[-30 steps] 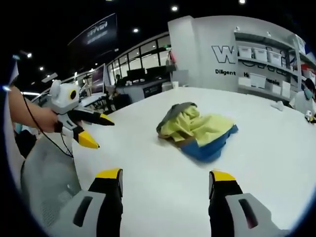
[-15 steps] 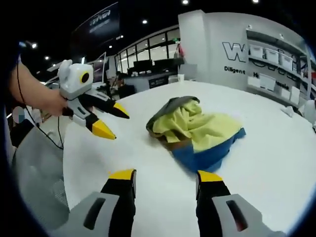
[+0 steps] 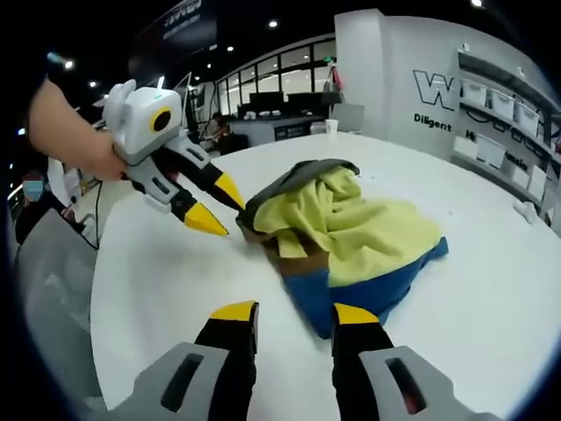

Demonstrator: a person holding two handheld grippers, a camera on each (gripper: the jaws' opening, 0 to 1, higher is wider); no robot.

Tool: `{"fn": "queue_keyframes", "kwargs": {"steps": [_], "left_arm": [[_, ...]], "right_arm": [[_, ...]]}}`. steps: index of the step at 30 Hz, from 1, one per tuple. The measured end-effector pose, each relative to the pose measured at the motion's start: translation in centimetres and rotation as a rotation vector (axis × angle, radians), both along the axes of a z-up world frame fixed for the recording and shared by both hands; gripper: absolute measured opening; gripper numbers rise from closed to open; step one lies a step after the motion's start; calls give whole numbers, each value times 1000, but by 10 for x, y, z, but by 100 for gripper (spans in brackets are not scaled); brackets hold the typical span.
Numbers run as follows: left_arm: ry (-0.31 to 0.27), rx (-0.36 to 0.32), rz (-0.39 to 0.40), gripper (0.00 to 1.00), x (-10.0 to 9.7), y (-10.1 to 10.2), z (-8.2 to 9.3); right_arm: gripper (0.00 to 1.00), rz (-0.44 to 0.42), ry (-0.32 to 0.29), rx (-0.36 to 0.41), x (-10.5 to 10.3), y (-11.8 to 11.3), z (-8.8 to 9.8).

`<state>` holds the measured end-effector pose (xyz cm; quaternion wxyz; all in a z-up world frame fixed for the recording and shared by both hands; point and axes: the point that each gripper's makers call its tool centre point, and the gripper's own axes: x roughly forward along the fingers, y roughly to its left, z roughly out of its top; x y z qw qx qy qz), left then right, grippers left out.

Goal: Fold the garment on the visible template until the final outline fits inside the template.

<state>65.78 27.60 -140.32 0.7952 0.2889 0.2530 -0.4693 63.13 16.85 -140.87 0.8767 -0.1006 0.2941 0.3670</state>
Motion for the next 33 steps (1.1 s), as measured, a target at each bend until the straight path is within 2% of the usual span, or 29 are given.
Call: {"fn": "queue_keyframes", "kwargs": {"steps": [6, 11, 16, 20, 24, 26, 28, 29, 33], "left_arm": [[1, 54, -10, 14, 5, 4, -12], [0, 58, 19, 4, 9, 14, -10], [0, 52, 34, 3, 8, 21, -7], [3, 41, 52, 3, 6, 27, -5], [2, 41, 59, 3, 2, 33, -2], [2, 33, 72, 3, 0, 37, -1], [5, 31, 79, 3, -2, 41, -1], [6, 32, 81, 3, -4, 43, -1], [13, 23, 95, 3, -10, 48, 1]], "right_arm": [[22, 16, 10, -15, 6, 0, -6], [18, 17, 18, -32, 12, -1, -10], [17, 24, 34, -59, 15, -4, -17], [10, 43, 48, -65, 13, -1, -19], [9, 56, 81, -108, 9, -1, -30], [6, 60, 94, -145, 7, -5, -37], [0, 51, 86, -133, 8, -6, -34], [0, 47, 102, -134, 6, -8, -34], [0, 66, 97, -130, 1, -11, -29]]}}
